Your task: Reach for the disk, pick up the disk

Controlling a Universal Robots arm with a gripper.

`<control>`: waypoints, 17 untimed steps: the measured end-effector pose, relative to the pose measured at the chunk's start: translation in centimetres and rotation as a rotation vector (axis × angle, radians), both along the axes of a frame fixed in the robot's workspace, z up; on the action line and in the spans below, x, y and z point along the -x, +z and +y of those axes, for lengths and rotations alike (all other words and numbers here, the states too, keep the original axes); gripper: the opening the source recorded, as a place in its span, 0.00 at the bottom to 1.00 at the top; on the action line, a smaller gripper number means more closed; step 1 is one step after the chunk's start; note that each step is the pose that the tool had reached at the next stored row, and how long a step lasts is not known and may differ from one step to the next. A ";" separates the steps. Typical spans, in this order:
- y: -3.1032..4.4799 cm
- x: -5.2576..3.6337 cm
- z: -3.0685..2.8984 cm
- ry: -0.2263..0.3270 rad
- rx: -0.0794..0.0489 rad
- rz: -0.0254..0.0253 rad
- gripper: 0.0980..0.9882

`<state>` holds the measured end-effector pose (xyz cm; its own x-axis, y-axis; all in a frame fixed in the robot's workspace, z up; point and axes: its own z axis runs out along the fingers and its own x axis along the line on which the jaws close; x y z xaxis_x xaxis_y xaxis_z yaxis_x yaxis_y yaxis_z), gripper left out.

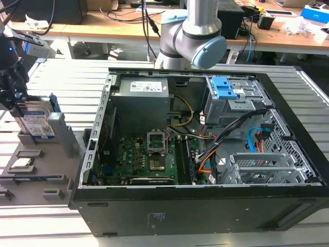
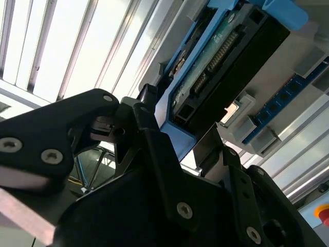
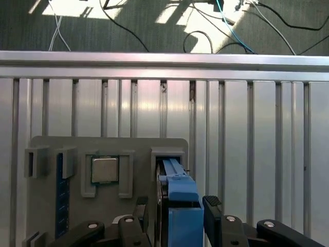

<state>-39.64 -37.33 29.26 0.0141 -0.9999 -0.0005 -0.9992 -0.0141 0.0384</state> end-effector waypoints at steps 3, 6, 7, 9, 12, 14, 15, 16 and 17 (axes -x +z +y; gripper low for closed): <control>-0.02 0.00 0.00 0.000 0.000 -0.0002 0.50; -0.04 0.00 0.00 0.000 0.000 -0.0002 0.41; -0.04 0.00 0.00 0.000 0.000 -0.0001 0.34; -0.05 0.00 0.00 0.000 0.000 -0.0002 0.30; -0.06 0.00 0.00 0.000 0.000 -0.0002 0.30; -0.07 0.00 0.00 0.000 0.000 -0.0002 0.30; -0.07 0.00 0.00 0.000 0.000 -0.0002 0.30; -0.09 0.00 0.00 0.000 0.000 -0.0001 0.30; -0.10 0.00 0.00 0.000 0.000 -0.0001 0.30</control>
<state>-39.64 -37.33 29.16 0.0141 -0.9999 -0.0006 -0.9992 -0.0142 0.0383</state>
